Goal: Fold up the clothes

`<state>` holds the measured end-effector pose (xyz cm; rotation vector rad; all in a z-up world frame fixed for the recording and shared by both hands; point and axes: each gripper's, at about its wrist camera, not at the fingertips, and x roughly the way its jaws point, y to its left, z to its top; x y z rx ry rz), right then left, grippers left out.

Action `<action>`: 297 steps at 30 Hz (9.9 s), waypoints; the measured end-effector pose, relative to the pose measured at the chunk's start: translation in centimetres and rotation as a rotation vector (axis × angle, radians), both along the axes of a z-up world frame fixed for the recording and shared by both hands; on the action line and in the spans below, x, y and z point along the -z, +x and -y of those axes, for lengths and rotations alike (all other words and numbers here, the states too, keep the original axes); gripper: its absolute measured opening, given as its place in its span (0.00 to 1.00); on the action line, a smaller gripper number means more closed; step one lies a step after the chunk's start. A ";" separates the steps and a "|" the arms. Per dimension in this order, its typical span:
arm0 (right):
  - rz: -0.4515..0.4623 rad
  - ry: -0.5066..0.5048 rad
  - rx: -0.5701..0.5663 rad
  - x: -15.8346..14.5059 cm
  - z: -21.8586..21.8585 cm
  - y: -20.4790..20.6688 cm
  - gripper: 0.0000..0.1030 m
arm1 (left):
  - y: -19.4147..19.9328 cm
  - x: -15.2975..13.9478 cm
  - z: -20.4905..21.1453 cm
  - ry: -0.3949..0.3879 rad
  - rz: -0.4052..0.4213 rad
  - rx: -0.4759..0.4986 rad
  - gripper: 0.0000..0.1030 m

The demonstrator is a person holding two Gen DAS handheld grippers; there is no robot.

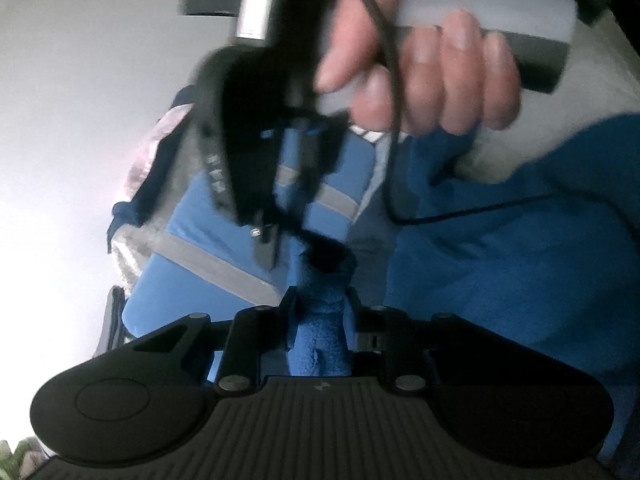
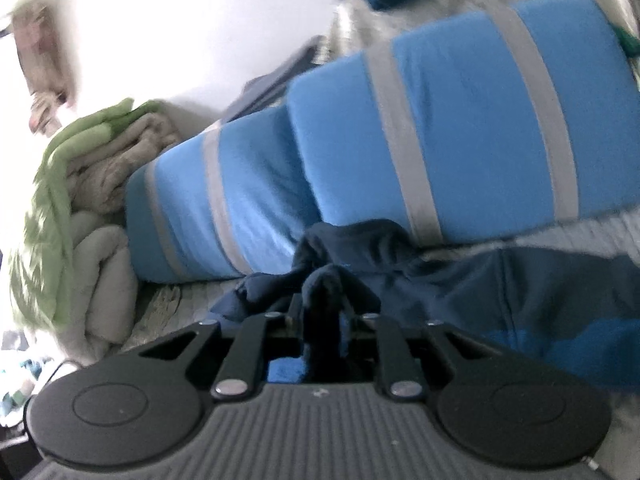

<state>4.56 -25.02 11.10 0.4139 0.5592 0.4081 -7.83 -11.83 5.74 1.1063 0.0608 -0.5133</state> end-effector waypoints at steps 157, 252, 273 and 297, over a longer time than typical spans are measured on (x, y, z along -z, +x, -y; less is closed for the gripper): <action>-0.112 -0.441 0.099 4.2 -5.6 1.1 0.86 | 2.7 4.7 -25.4 -0.898 -0.702 -0.567 0.73; -0.072 -0.458 0.068 4.1 -7.2 0.8 0.90 | -8.8 0.1 -57.5 -1.408 -0.241 -1.306 0.73; -0.006 -0.450 0.320 1.8 1.1 0.8 1.00 | 7.2 -13.0 -29.3 -1.166 -0.470 -0.655 1.00; -0.521 0.149 0.526 8.6 16.5 1.9 1.00 | 11.0 -1.3 -12.5 -1.093 -0.698 -0.411 1.00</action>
